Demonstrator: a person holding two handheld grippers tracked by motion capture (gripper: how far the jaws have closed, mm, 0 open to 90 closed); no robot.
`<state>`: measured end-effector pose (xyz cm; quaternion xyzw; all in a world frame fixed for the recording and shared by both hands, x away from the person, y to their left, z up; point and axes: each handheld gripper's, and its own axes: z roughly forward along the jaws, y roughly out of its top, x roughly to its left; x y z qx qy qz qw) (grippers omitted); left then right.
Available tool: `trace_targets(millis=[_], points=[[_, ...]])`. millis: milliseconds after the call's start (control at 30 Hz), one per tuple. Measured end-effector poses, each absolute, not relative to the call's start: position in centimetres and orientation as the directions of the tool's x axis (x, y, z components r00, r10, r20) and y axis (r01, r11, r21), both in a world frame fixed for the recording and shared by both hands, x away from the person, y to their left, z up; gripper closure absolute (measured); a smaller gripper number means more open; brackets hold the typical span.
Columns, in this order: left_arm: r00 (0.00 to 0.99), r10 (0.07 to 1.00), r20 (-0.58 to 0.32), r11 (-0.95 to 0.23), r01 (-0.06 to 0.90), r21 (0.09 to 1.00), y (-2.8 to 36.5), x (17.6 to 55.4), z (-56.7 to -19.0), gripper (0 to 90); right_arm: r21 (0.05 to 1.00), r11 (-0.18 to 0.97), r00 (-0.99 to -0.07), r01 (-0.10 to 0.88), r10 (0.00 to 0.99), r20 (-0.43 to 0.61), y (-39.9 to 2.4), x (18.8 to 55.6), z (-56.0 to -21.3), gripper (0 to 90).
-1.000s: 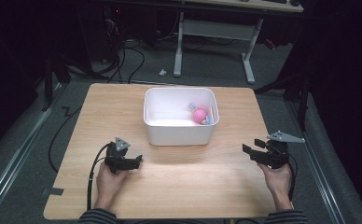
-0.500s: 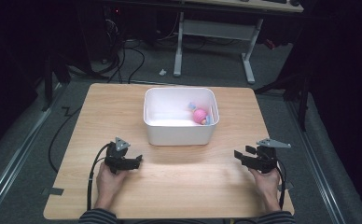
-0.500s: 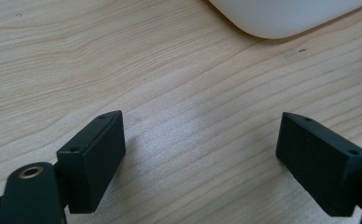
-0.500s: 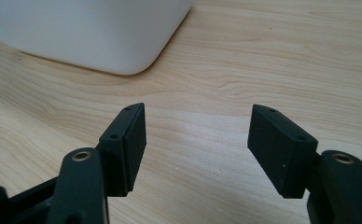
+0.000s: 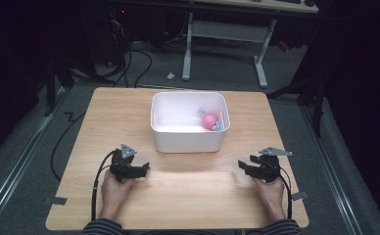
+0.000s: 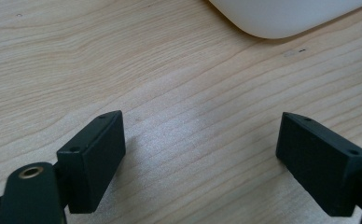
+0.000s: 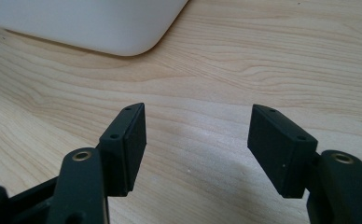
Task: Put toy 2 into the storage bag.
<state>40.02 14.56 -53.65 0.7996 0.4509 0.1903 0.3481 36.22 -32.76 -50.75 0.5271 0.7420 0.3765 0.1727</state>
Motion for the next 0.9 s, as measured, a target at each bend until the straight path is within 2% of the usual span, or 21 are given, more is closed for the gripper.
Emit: trace_targets(millis=[600, 900], points=[[0.520, 0.854, -0.009, -0.350, 0.589, 0.728, 14.5, 40.0, -53.7, 15.8, 0.723, 0.207, -0.390, 0.659, 0.916, 0.094, -31.8, 37.0, -52.7, 37.6], [0.519, 0.855, -0.009, -0.350, 0.589, 0.728, 14.5, 40.0, -53.7, 15.8, 0.730, 0.254, -0.392, 0.635, 0.920, 0.022, -31.3, 37.3, -53.0, 35.7]])
